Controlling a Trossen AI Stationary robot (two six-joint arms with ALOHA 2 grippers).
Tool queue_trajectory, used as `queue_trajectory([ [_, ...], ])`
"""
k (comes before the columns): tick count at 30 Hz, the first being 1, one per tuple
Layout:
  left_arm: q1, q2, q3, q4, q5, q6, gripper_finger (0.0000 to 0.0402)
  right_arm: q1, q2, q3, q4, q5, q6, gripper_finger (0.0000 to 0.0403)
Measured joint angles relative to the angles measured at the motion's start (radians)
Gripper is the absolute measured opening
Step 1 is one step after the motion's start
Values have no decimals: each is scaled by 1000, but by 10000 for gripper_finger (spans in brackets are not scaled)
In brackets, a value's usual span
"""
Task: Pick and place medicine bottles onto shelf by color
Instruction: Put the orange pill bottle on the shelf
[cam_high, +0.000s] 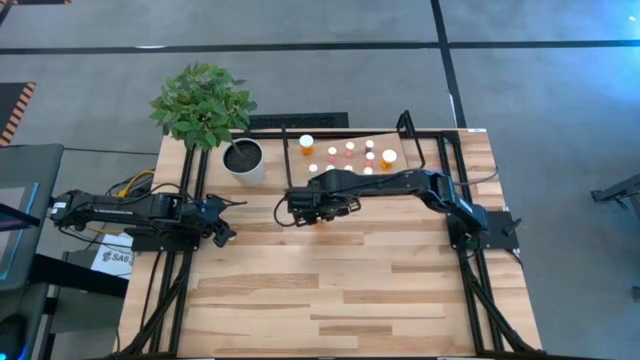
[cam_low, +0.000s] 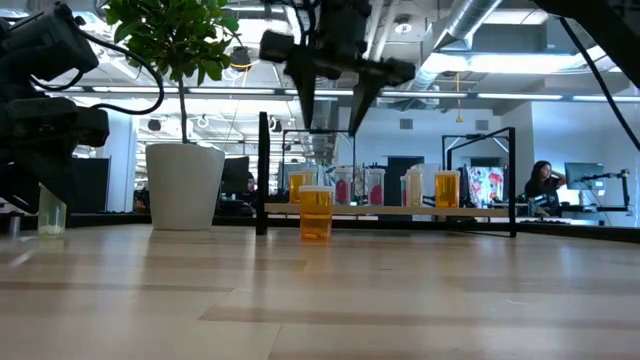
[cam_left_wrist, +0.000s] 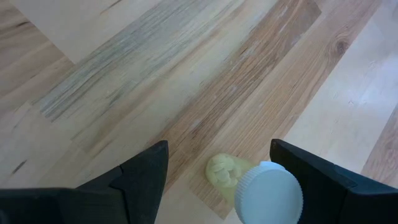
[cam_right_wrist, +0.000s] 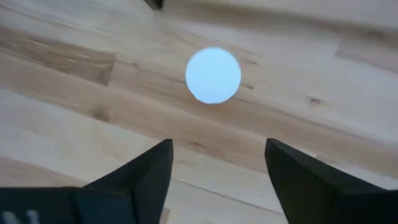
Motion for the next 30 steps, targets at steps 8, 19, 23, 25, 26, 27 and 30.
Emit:
queue_trajectory([
  [8, 0, 0, 0, 0, 0, 0, 267, -23, 27, -5, 30, -64, 5, 363],
  [19, 0, 0, 0, 0, 0, 0, 267, -75, 92, -29, 95, -127, -53, 393],
  [23, 0, 0, 0, 0, -2, 0, 267, -86, 95, -28, 89, -155, -53, 398],
  [25, 0, 0, 0, 1, -2, 0, 267, -86, 95, -28, 90, -139, -52, 396],
  [26, 0, 0, 0, 1, -2, 0, 267, -86, 95, -28, 92, -125, -53, 395],
  [27, 0, 0, 0, 1, -2, 0, 267, -87, 95, -28, 92, -111, -53, 395],
  [30, 0, 0, 0, 1, -2, 0, 267, -95, 95, -30, 98, -102, -64, 398],
])
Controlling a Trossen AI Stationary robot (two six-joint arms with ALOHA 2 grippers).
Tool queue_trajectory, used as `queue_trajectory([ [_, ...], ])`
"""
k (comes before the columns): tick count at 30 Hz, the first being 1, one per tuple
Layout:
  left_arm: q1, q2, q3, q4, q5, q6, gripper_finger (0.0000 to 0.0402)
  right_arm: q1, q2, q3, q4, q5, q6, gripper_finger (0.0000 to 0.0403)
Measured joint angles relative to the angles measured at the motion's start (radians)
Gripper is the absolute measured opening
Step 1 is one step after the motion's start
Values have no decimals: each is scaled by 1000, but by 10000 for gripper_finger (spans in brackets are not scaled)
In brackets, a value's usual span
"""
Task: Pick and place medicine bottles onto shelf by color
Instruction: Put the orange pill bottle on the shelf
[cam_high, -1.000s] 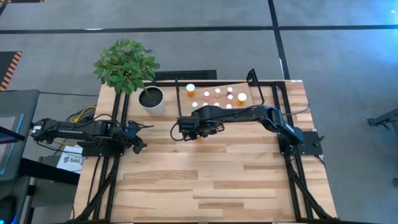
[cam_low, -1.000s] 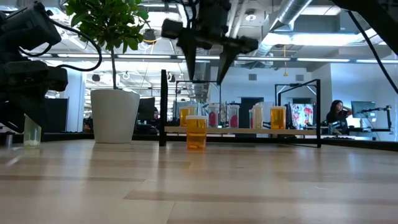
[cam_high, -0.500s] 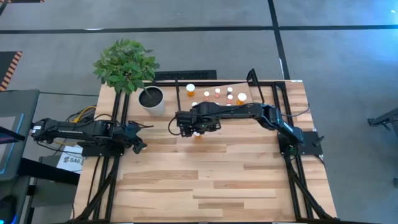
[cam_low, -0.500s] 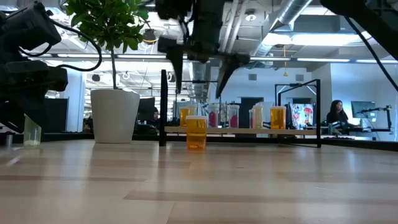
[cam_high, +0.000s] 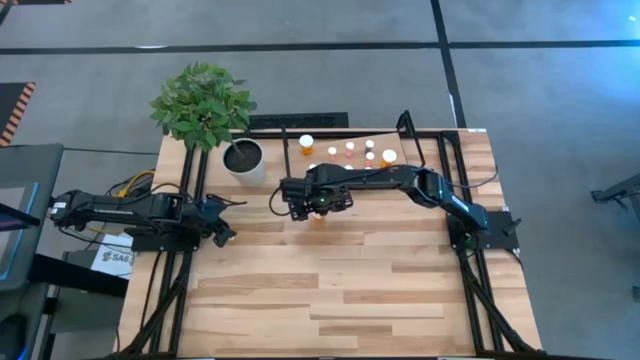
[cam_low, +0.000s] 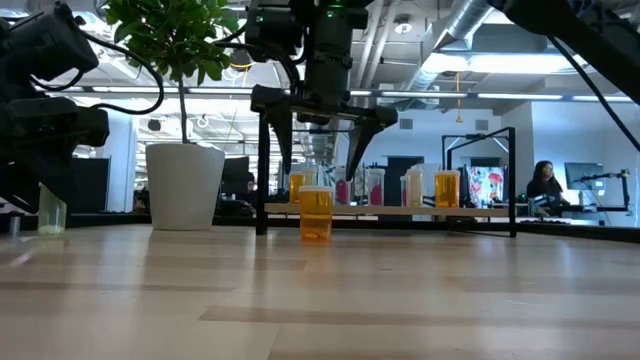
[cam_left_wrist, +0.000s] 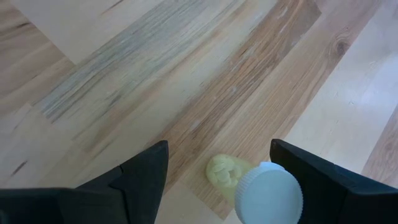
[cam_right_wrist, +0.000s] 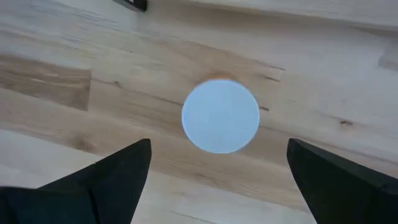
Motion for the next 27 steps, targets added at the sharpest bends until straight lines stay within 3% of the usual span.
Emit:
queue_trajectory([
  [18, 0, 0, 0, 0, -1, 0, 267, -40, 0, -80, 108, -41, -68, 395],
  [27, 0, 0, 0, 0, -2, 0, 267, -38, 0, -80, 115, -41, -85, 350],
])
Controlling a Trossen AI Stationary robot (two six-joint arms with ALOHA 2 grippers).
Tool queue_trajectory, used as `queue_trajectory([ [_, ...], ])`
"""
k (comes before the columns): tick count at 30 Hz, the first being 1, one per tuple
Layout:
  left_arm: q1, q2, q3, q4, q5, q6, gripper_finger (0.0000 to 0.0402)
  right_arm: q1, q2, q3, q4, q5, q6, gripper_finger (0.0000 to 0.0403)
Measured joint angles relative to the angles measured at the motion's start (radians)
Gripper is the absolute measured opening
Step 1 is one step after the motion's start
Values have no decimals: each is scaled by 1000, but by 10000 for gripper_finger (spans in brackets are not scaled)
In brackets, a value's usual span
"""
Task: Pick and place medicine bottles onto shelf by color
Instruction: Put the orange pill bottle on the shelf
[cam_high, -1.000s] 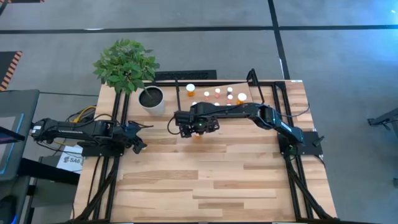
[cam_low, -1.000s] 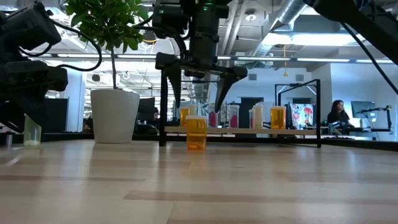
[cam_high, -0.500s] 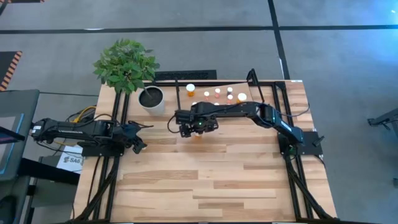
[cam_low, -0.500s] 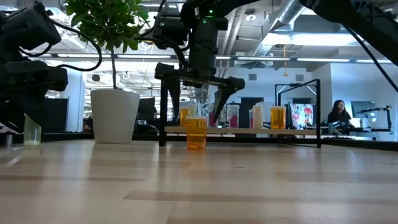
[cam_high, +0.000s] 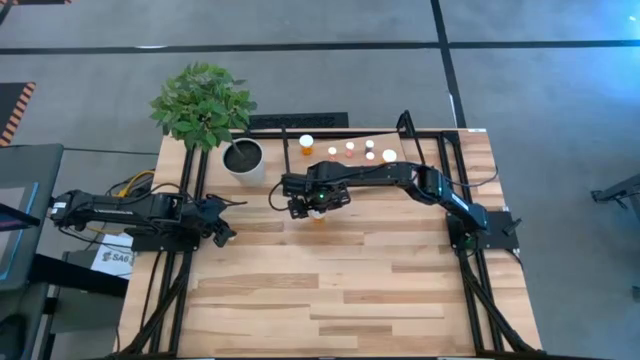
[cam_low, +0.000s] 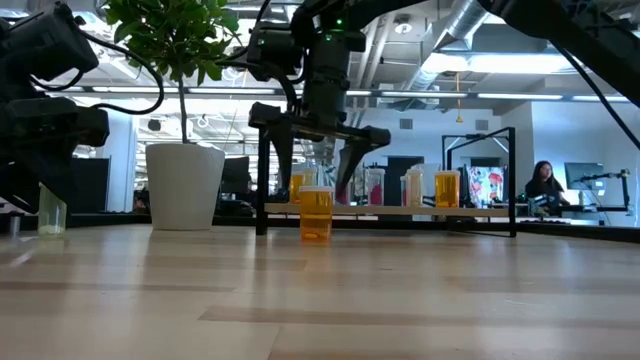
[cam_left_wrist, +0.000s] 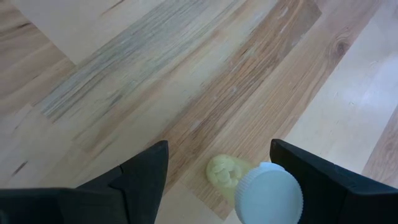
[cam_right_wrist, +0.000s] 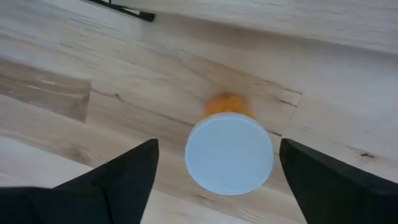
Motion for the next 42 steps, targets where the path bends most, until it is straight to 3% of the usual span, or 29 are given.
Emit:
queue_trajectory([
  [6, 0, 0, 0, 0, 0, 0, 267, 4, 27, 3, 20, -2, 0, 300],
  [9, 0, 0, 0, 0, 0, 0, 267, 3, 53, 0, 22, -52, 0, 285],
  [12, 0, 0, 0, 0, 0, 0, 267, -1, 56, 0, 32, -88, 0, 279],
  [33, 0, 0, 0, 0, 0, 0, 267, -2, 56, 1, 55, -79, 19, 275],
  [42, 0, 0, 0, 0, 0, 0, 267, -2, 56, 1, 72, -80, 19, 214],
])
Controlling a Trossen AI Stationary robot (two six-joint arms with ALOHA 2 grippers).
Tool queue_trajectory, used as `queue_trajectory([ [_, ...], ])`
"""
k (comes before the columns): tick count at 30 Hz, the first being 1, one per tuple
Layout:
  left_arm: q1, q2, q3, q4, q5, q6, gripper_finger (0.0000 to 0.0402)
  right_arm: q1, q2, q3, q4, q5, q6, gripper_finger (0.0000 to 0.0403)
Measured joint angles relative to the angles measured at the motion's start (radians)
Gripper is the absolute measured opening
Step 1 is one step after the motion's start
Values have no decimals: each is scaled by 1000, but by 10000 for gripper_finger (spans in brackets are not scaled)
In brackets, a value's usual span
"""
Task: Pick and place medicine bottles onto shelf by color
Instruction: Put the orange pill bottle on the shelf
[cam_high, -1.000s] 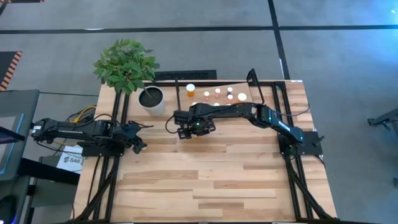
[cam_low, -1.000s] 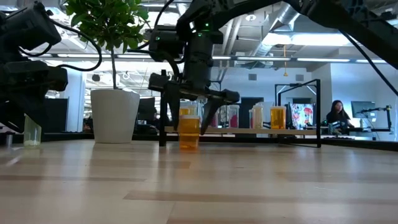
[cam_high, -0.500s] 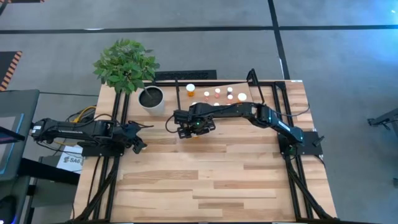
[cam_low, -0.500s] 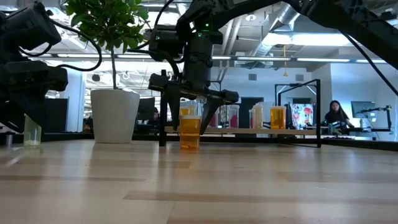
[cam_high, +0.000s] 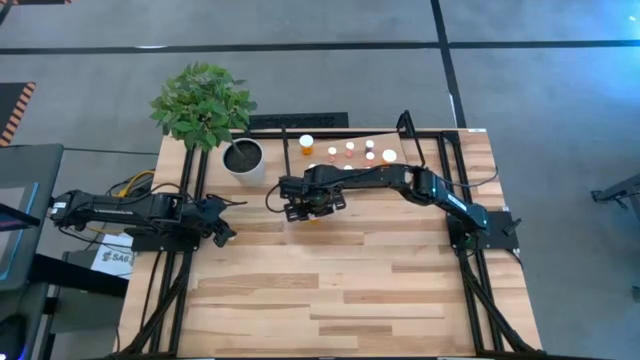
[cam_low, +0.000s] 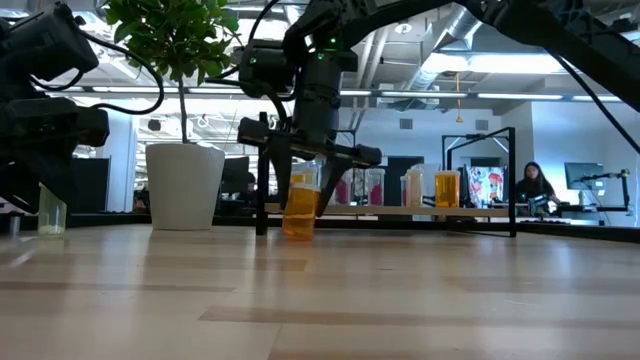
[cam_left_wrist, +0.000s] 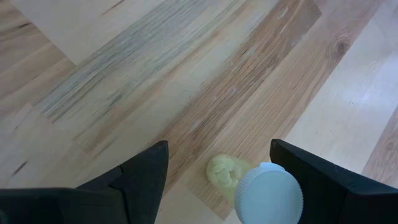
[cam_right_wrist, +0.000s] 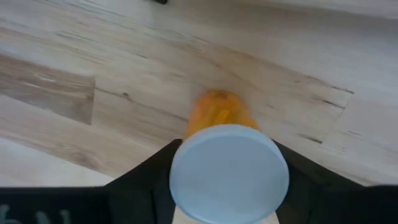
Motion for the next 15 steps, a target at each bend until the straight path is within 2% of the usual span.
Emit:
queue_trajectory([
  [4, 0, 0, 0, 0, 0, 0, 267, 0, -7, 0, -8, 0, 0, 202],
  [10, 0, 0, 0, 0, 0, 0, 267, 0, -32, 16, -46, 19, 0, 240],
  [15, 0, 0, 0, 0, 0, 0, 267, -2, -65, 16, -76, 25, 0, 237],
])
